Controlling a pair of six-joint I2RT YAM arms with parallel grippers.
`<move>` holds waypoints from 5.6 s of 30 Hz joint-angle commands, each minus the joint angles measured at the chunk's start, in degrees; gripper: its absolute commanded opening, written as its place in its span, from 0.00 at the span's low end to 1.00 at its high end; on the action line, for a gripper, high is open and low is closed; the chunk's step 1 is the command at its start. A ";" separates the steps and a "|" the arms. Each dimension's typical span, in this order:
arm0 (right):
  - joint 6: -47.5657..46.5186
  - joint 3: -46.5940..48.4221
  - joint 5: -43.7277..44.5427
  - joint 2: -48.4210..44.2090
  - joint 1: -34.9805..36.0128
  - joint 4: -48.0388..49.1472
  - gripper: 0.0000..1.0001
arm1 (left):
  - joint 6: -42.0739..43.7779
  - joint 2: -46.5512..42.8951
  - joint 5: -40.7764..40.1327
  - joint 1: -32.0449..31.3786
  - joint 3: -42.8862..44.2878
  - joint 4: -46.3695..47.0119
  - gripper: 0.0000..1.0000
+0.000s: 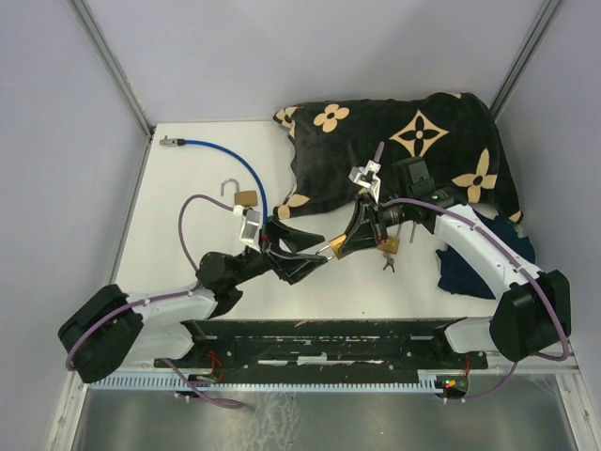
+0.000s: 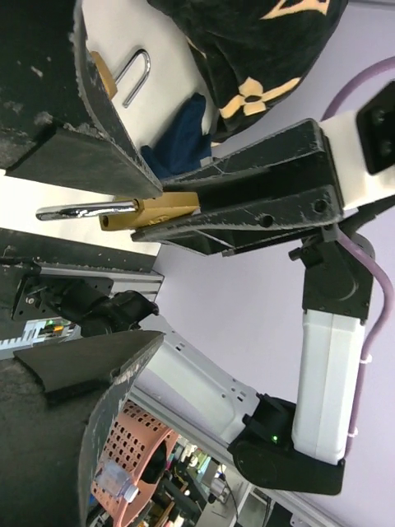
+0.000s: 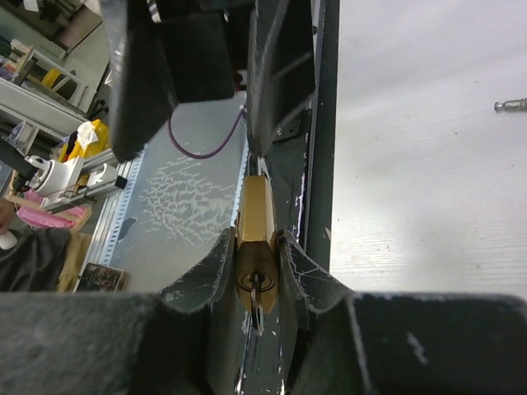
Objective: Lock with the key
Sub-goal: Lock the lock.
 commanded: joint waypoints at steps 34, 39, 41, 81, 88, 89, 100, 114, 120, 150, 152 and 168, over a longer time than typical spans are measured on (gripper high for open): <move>-41.94 14.74 9.37 9.00 3.41 -40.67 0.02 | 22.60 -6.93 14.01 1.32 22.62 -63.26 0.76; -42.30 14.47 10.68 7.81 3.38 -40.58 0.02 | 23.47 -5.67 14.34 1.47 24.04 -65.34 0.76; -42.49 14.32 11.07 7.42 3.38 -40.48 0.02 | 23.29 -5.07 14.83 1.48 24.40 -65.57 0.76; -41.88 14.18 14.62 8.05 3.80 -39.78 0.03 | 26.64 5.08 17.80 0.33 25.87 -61.80 0.61; -41.05 13.96 15.62 7.99 4.08 -38.95 0.03 | 24.99 6.46 19.48 -0.22 26.13 -61.71 0.50; -40.98 14.00 15.64 7.93 4.07 -38.79 0.03 | 24.98 6.49 19.40 -0.28 26.12 -61.70 0.50; -38.72 13.72 15.32 8.21 4.16 -37.28 0.03 | 22.55 7.65 19.20 -0.55 27.06 -61.62 0.08; -25.75 11.87 19.91 9.12 3.99 -27.46 0.44 | 9.19 0.78 15.07 1.02 19.17 -47.68 0.03; -22.61 11.31 23.41 5.13 1.18 -24.26 0.61 | -1.43 -1.35 11.54 2.30 13.10 -38.33 0.03; -30.87 -7.68 61.27 -11.56 19.90 17.95 0.69 | -57.29 -2.19 -35.33 0.28 20.35 -63.71 0.03; -31.38 -9.61 62.05 -12.03 21.77 20.28 0.66 | -58.87 -2.33 -36.17 0.17 20.33 -64.20 0.03; -33.59 -15.35 77.21 -8.37 31.43 33.60 0.39 | -65.48 -2.04 -37.11 -0.48 20.21 -63.01 0.03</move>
